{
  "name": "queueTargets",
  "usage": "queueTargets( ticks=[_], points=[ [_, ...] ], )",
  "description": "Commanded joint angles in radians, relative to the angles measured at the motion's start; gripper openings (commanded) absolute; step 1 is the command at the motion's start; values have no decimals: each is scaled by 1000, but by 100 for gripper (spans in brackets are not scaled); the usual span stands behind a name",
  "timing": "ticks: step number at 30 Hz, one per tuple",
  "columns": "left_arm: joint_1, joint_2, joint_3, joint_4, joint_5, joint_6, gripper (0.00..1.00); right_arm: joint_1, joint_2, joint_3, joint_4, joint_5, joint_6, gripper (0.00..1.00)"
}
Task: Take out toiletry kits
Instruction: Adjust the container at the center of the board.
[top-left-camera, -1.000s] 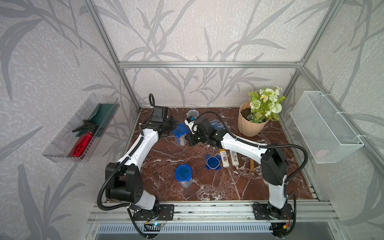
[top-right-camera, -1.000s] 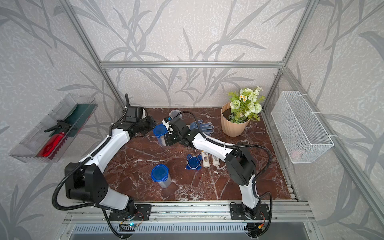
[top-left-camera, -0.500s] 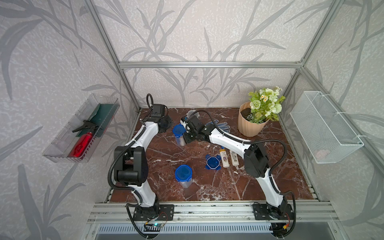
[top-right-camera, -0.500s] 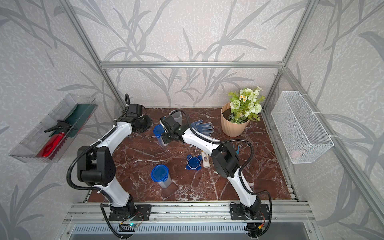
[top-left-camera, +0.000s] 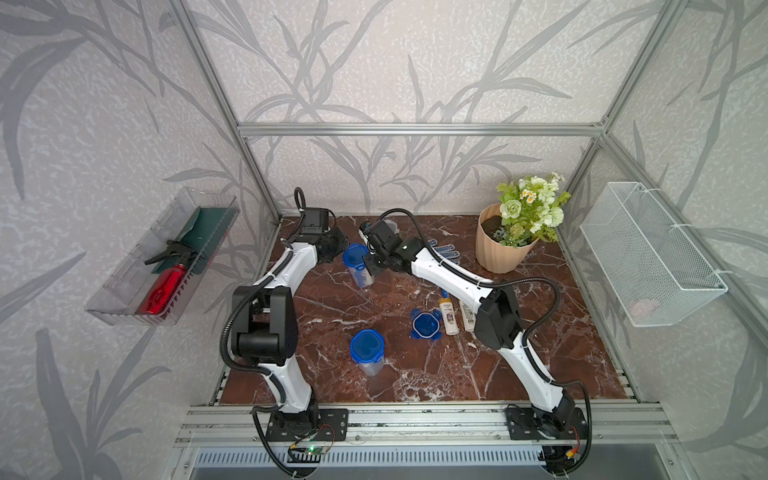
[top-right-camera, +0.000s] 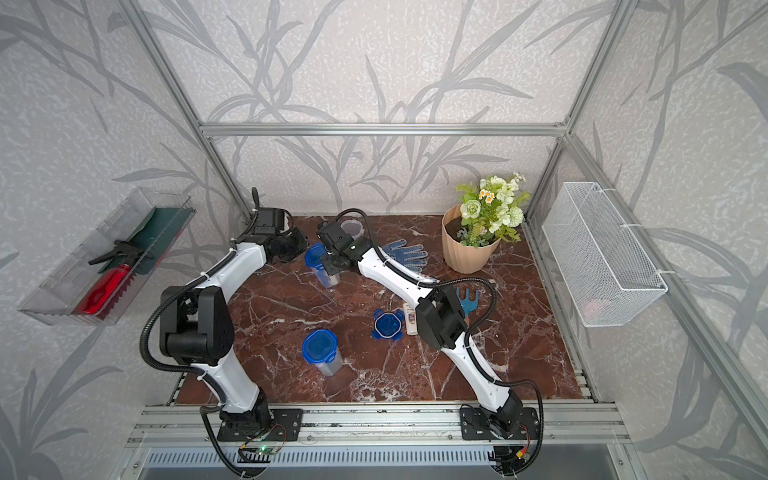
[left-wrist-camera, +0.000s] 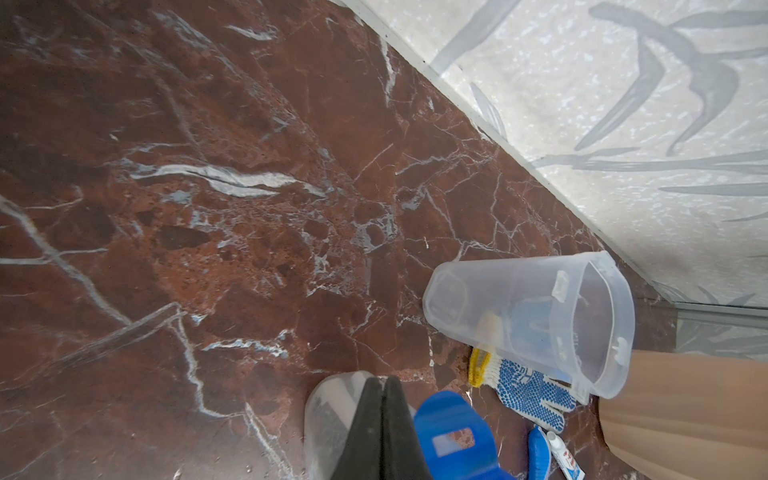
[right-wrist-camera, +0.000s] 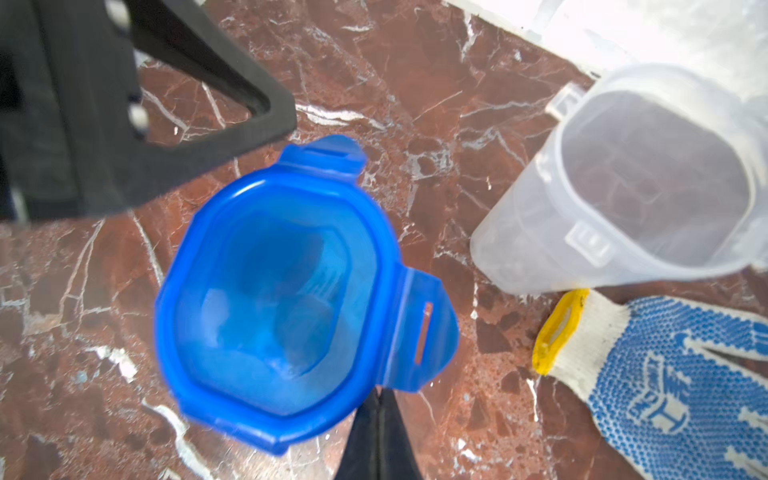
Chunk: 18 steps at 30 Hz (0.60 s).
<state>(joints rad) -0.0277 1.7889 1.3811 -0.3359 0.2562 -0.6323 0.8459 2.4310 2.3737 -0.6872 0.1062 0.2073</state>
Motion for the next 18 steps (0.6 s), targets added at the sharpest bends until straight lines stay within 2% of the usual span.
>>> queueTargets(
  ticks=[1, 8, 18],
  points=[
    [2, 10, -5, 17, 31, -14, 1, -19, 43, 83, -69, 11, -26, 1],
    [2, -19, -48, -51, 56, -24, 0, -39, 92, 166, -75, -27, -30, 1],
    [-2, -171, -167, -97, 36, -30, 0, -57, 112, 191, -62, -69, -12, 1]
  ],
)
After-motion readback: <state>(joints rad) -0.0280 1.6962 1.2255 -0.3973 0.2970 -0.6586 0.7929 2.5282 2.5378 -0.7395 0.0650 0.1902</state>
